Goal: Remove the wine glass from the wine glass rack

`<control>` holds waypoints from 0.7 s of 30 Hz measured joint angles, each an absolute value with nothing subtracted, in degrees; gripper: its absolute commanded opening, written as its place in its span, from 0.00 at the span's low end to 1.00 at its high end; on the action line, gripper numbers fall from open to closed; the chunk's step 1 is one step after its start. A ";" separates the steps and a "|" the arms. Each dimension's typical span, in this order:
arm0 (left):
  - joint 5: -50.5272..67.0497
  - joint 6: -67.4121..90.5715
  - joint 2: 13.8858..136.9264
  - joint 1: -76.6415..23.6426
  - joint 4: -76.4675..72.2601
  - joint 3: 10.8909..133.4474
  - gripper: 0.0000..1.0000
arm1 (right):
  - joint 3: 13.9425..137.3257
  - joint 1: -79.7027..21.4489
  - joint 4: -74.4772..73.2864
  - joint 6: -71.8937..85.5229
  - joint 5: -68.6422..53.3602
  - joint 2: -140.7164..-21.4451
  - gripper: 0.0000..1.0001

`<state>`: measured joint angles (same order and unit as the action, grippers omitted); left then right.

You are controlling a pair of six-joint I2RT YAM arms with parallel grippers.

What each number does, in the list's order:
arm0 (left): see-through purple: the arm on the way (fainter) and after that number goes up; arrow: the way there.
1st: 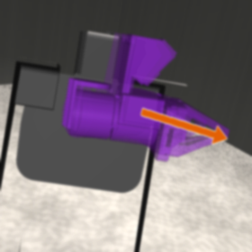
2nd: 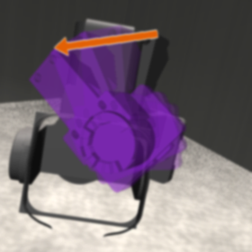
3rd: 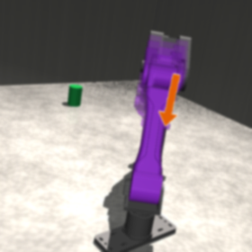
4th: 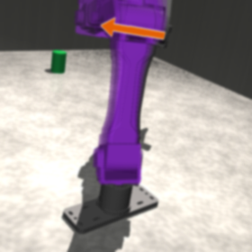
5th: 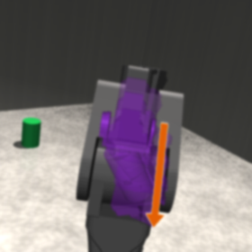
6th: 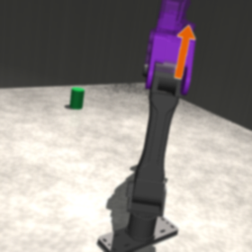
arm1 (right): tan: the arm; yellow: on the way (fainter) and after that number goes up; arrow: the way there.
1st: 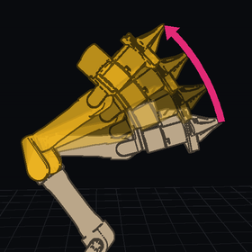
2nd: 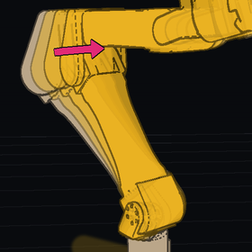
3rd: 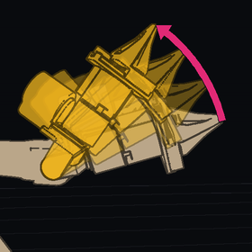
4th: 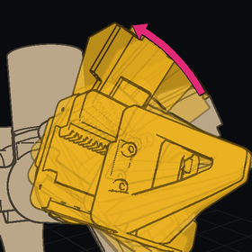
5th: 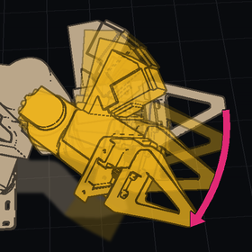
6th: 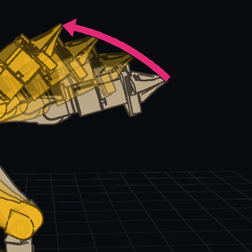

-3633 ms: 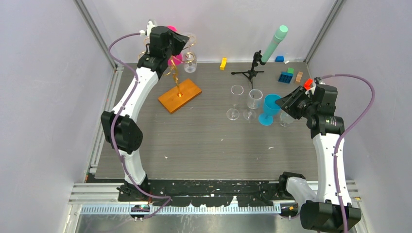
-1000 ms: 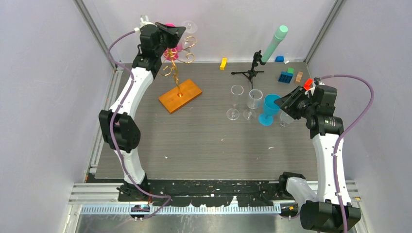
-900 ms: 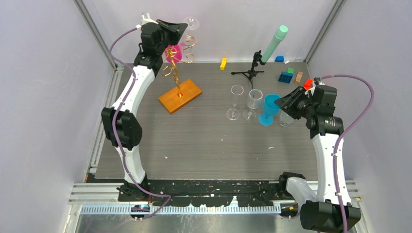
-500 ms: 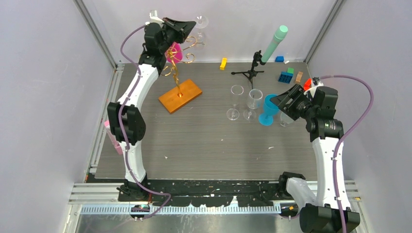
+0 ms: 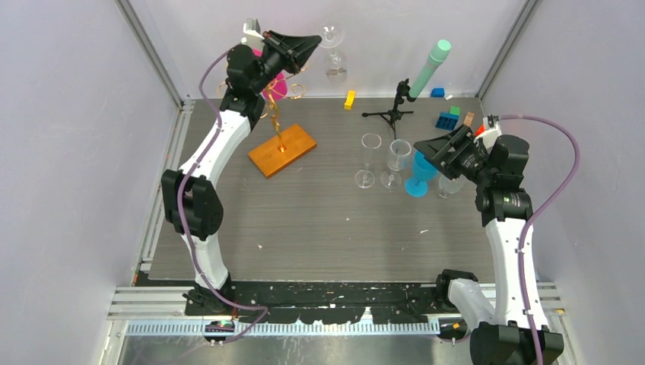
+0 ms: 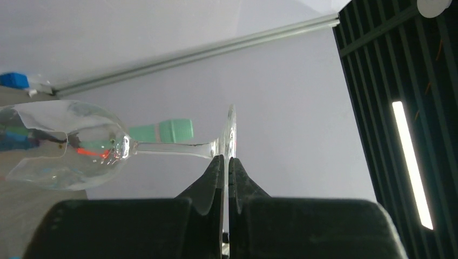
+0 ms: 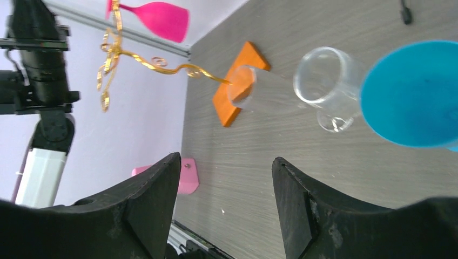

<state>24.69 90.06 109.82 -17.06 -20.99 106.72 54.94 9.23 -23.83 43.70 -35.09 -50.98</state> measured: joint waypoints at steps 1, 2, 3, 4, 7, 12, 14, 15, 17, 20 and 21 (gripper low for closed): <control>24.77 90.54 108.64 -17.50 -21.12 105.36 0.00 | 54.78 8.73 -22.22 44.34 -35.51 -50.83 0.68; 24.93 91.13 106.72 -18.22 -21.26 103.15 0.00 | 54.65 7.79 -20.16 45.08 -35.66 -50.54 0.68; 25.06 91.31 105.38 -18.68 -21.21 101.73 0.00 | 54.63 6.94 -18.68 45.56 -35.83 -50.30 0.68; 25.10 91.37 103.66 -19.35 -21.26 99.94 0.00 | 54.61 5.48 -16.67 46.00 -35.51 -50.00 0.68; 25.12 91.39 98.30 -21.50 -21.28 94.32 0.00 | 54.63 -1.30 -10.22 46.52 -33.56 -49.50 0.67; 25.30 91.72 89.06 -24.27 -21.61 84.18 0.00 | 56.42 -13.23 -2.07 42.89 -30.24 -52.38 0.66; 25.52 92.12 85.58 -24.62 -21.39 80.58 0.00 | 57.01 -16.47 1.23 39.94 -29.28 -54.24 0.62; 25.56 92.27 83.99 -24.62 -21.06 79.18 0.00 | 57.08 -17.32 2.52 38.52 -28.97 -54.89 0.60; 25.58 92.38 81.19 -24.58 -19.70 77.25 0.00 | 57.10 -19.22 5.32 34.87 -28.47 -56.31 0.59; 26.24 92.38 77.84 -24.58 -17.02 75.90 0.00 | 57.30 -20.88 7.86 30.11 -28.45 -57.65 0.58; 26.65 92.38 76.51 -24.58 -15.99 75.44 0.00 | 57.47 -21.45 8.97 28.16 -28.60 -58.22 0.58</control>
